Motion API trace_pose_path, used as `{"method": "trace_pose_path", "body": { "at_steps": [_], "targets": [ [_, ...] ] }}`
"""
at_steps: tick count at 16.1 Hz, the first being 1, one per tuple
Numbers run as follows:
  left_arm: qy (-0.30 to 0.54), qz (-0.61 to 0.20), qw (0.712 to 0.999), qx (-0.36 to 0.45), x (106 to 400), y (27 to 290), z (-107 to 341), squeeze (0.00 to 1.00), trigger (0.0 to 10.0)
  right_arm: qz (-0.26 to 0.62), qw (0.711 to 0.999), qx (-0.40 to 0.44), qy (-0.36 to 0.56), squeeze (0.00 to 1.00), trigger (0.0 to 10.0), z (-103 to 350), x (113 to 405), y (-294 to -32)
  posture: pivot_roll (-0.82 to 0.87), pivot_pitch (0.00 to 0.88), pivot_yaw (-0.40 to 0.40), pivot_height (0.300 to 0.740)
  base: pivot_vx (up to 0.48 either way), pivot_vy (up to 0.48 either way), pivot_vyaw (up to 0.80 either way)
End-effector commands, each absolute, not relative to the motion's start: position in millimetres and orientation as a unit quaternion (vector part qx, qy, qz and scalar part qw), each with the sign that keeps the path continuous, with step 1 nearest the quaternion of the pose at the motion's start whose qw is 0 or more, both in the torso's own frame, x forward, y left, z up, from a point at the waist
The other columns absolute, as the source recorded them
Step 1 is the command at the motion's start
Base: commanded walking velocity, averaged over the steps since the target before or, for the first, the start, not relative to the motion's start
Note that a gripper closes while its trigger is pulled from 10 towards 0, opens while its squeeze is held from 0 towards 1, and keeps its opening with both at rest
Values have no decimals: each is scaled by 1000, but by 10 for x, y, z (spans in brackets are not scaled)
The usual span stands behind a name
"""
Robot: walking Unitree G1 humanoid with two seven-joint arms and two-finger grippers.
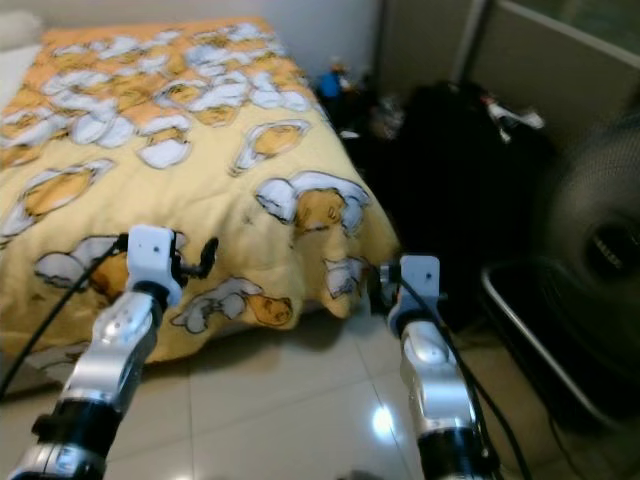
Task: Clean up the room
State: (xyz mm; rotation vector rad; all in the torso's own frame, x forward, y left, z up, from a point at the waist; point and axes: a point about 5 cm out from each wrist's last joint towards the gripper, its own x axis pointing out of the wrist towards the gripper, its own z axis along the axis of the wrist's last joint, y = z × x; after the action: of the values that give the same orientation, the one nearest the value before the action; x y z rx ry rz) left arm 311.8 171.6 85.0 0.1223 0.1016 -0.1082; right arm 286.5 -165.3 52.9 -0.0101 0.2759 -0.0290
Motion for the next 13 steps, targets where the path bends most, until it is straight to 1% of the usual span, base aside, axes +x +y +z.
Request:
{"method": "trace_pose_path", "body": {
  "at_steps": [1,5,13],
  "targets": [
    [46,-56,995,63,3125,1730,877,0,10000,-10,990,-9,138,0,10000,538,2880,-1635,-75,0,31,740,277,0,0],
    [44,-57,996,59,3117,1759,879,0,10000,-2,990,-15,138,0,10000,527,2871,-1589,-75,0,33,740,376,0,0],
    [45,-62,996,54,3127,1752,888,0,10000,0,990,-17,140,0,10000,525,2879,-1605,-73,0,34,740,459,0,0]
  ]
}}
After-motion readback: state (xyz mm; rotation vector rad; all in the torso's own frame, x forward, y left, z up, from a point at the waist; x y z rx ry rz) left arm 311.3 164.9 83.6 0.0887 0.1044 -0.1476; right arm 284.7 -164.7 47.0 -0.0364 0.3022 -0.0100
